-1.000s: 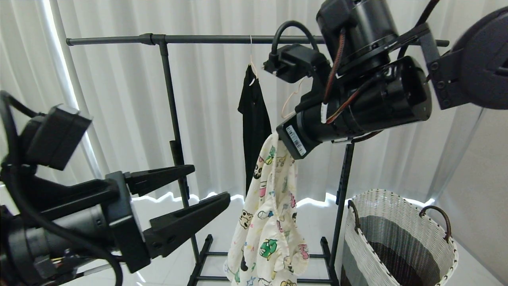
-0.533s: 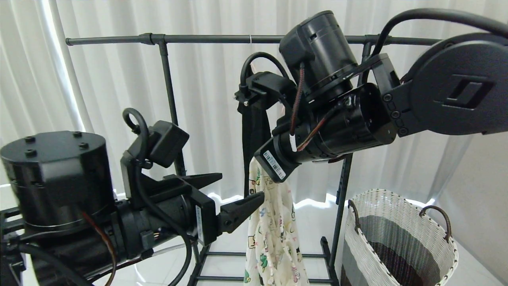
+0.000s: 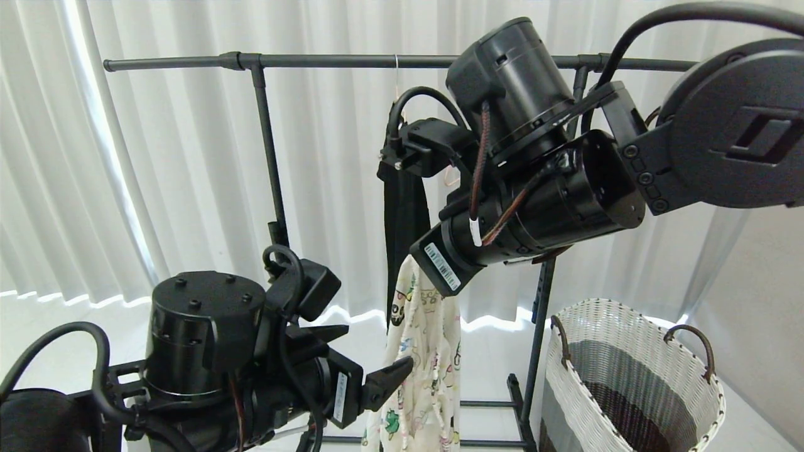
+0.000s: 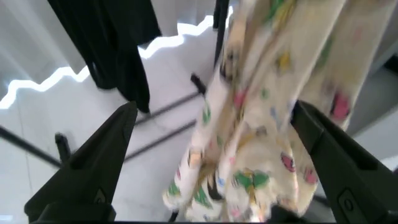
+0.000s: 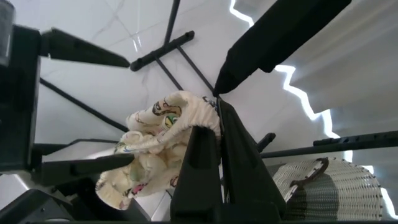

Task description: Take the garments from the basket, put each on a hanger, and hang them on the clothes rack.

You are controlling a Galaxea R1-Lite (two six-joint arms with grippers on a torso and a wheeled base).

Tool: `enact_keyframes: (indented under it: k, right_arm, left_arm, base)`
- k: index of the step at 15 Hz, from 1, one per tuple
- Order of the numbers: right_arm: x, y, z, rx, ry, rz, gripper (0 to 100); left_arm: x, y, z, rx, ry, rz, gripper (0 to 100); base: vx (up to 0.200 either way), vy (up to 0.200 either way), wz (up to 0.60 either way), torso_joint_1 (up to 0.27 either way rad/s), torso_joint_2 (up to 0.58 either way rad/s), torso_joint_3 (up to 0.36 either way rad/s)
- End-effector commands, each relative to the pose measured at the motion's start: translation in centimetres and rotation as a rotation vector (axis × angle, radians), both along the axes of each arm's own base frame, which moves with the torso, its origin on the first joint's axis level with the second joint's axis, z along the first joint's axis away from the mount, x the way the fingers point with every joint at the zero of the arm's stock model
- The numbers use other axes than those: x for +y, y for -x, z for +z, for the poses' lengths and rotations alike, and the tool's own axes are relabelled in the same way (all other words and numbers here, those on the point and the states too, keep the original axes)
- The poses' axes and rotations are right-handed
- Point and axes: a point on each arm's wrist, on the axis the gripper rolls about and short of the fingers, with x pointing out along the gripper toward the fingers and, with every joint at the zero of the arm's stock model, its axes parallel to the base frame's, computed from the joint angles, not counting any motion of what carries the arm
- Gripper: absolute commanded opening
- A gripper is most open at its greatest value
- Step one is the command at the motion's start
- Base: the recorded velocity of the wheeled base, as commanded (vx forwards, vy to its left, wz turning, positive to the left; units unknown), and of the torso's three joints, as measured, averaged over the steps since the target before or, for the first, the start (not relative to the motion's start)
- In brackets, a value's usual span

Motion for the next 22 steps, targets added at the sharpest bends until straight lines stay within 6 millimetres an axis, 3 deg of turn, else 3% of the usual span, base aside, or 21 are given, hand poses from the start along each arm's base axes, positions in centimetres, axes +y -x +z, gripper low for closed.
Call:
enact_keyframes:
  k: [1, 7, 12, 15, 16, 17, 22]
  right_arm:
    - [-0.3, 0.3, 0.5, -0.006, -0.015, -0.001, 0]
    - [-1.1, 0.6, 1.5, -0.013, -0.041, -0.013, 0]
    - [-2.3, -0.3, 2.0, -0.051, -0.045, -0.123, 0]
    - [-3.0, 0.3, 3.7, -0.093, -0.124, -0.127, 0]
    - [-3.4, 0.6, 4.8, -0.124, -0.174, -0.125, 0]
    - [-3.9, 0.9, 5.6, -0.147, -0.214, -0.125, 0]
    - [-5.2, 1.7, 3.6, -0.153, -0.221, -0.127, 0]
  left_arm:
    - [-0.4, 0.2, -0.7, 0.023, -0.019, -0.017, 100]
    - [0.5, 1.1, -4.1, 0.131, -0.116, -0.015, 100]
    - [1.4, 1.9, -4.3, 0.132, -0.127, 0.004, 100]
    - [1.4, 2.0, -4.4, 0.135, -0.129, 0.004, 100]
    - [1.4, 2.0, -4.4, 0.136, -0.129, 0.003, 0]
    - [1.4, 2.0, -4.4, 0.136, -0.128, 0.005, 0]
    - [2.0, 2.6, -2.7, 0.052, -0.100, 0.052, 0]
  base:
    - [0.000, 0.000, 0.00, 0.000, 0.00, 0.000]
    - [0.000, 0.000, 0.00, 0.000, 0.00, 0.000]
    - [0.000, 0.000, 0.00, 0.000, 0.00, 0.000]
    - [0.000, 0.000, 0.00, 0.000, 0.00, 0.000]
    - [0.000, 0.000, 0.00, 0.000, 0.00, 0.000]
    - [0.000, 0.000, 0.00, 0.000, 0.00, 0.000]
    - [0.000, 0.000, 0.00, 0.000, 0.00, 0.000]
